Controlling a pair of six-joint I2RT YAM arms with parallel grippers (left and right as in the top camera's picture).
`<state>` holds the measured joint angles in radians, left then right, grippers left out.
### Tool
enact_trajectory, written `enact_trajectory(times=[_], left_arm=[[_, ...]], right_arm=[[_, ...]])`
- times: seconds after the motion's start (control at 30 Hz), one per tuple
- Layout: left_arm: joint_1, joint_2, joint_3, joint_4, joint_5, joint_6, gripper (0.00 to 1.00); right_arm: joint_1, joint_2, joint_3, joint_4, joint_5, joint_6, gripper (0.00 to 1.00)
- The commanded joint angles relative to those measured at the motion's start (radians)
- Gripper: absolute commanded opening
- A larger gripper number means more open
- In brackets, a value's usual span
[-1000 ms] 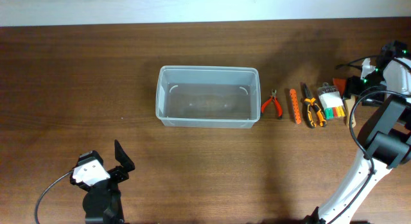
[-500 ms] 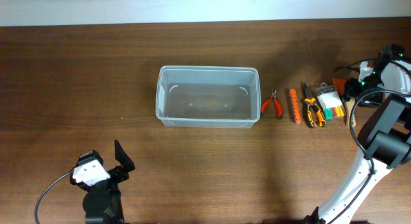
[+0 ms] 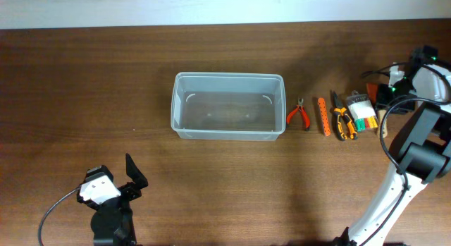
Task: Pack container
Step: 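Grasp the orange scraper by its wooden handle with the right gripper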
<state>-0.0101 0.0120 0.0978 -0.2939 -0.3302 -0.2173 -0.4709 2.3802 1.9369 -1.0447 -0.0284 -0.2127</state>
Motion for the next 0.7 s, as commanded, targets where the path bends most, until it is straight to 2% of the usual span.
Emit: enact_trajectory(times=[0.0, 0.4, 0.53, 0.67], left_arm=[[-0.004, -0.007, -0.005, 0.002, -0.007, 0.009, 0.99], [-0.004, -0.007, -0.005, 0.002, -0.007, 0.009, 0.99], [-0.004, -0.007, -0.005, 0.002, -0.007, 0.009, 0.99], [-0.004, -0.007, -0.005, 0.002, -0.007, 0.009, 0.99]], right_arm=[[0.034, 0.018, -0.021, 0.002, -0.025, 0.004, 0.38], [0.044, 0.018, -0.021, -0.011, -0.024, 0.016, 0.32], [0.042, 0.016, -0.012, -0.006, 0.013, 0.064, 0.23], [0.039, 0.013, 0.050, -0.040, 0.009, 0.065, 0.22]])
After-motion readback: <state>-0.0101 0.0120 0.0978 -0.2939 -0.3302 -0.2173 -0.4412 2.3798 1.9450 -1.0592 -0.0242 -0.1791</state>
